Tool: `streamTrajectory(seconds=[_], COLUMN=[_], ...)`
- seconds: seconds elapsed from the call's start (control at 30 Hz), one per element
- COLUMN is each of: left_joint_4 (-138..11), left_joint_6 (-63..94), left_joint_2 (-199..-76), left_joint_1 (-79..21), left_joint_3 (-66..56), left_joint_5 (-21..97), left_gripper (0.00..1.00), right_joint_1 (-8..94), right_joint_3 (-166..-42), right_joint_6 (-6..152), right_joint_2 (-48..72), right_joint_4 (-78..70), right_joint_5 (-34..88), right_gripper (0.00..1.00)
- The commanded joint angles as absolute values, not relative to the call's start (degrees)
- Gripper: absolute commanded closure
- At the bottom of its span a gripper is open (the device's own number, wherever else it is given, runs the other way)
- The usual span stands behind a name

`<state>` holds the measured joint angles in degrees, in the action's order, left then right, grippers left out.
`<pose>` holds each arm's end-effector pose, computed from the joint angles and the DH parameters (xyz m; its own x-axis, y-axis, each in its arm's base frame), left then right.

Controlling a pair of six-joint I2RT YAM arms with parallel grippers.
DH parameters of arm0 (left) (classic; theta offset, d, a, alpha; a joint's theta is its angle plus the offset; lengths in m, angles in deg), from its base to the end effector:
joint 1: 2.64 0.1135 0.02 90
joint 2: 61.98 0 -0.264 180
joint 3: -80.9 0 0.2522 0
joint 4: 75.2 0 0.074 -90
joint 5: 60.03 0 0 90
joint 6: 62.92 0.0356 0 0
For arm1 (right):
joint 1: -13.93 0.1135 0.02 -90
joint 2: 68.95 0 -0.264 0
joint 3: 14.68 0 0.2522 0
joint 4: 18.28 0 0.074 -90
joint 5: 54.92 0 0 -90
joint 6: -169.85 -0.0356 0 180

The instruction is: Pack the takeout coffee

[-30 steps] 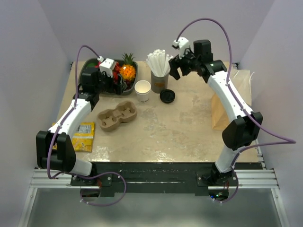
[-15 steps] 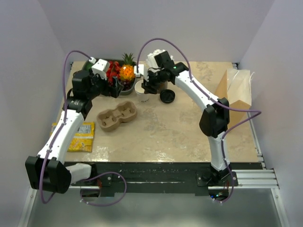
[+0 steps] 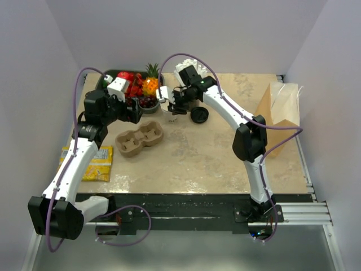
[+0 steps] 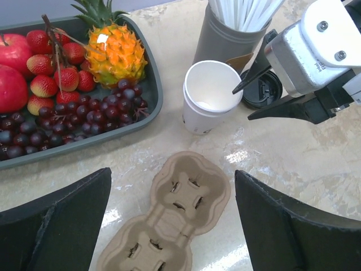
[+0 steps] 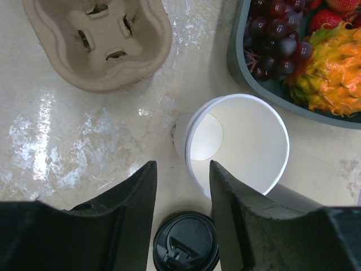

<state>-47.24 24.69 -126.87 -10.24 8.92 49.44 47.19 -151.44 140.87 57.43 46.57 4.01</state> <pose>0.2549 -0.0460 0.3454 -0.3709 0.0098 -0.9286 0.4183 0.8945 -0.1576 0.3958 0.2816 0.2864 0.3006 -0.6989 -0.6490 -0.9444 -0.1231 -0.3049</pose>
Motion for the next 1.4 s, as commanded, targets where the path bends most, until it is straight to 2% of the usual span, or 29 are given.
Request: streamTrajectory(seconds=[0.0,0.1,0.5,0.6,0.63,0.73,1.07,1.23,1.37], left_joint_4=[-49.6,-50.4,-51.3,-51.3,-51.4,-51.7,-51.9,-51.8,-51.8], left_joint_6=[23.7,23.2,23.0,23.0,23.2,23.0,22.9,23.1,23.0], left_joint_2=[-126.7,-127.0,-126.9,-127.0,-126.9,-126.9,-127.0,-127.1,-127.3], left_joint_1=[-9.0,-8.5,-7.5,-7.3,-7.2,-7.1,-6.8,-6.8,-6.8], left_joint_3=[9.1,9.0,10.1,10.2,10.3,10.6,10.8,10.7,10.9], left_joint_5=[49.9,50.3,50.5,50.4,50.4,50.5,50.8,50.8,51.0], left_gripper=[0.06,0.06,0.06,0.06,0.06,0.06,0.06,0.06,0.06], right_joint_1=[47.2,47.2,47.3,47.2,47.2,47.4,47.6,47.7,47.8], right_joint_3=[-154.3,-155.4,-157.8,-158.8,-159.1,-159.7,-159.6,-157.7,-155.7], right_joint_6=[142.8,143.3,145.2,145.4,145.5,146.2,147.6,146.1,143.6], right_joint_2=[58.1,59.3,61.2,61.7,61.9,62.5,62.8,60.7,58.0], right_joint_4=[46.3,47.0,48.5,48.7,49.0,49.8,51.3,48.7,44.9], right_joint_5=[5.4,6.0,6.6,6.5,6.7,7.2,7.4,5.6,4.8], right_gripper=[0.57,0.62,0.66,0.69,0.75,0.79,0.77,0.65,0.62])
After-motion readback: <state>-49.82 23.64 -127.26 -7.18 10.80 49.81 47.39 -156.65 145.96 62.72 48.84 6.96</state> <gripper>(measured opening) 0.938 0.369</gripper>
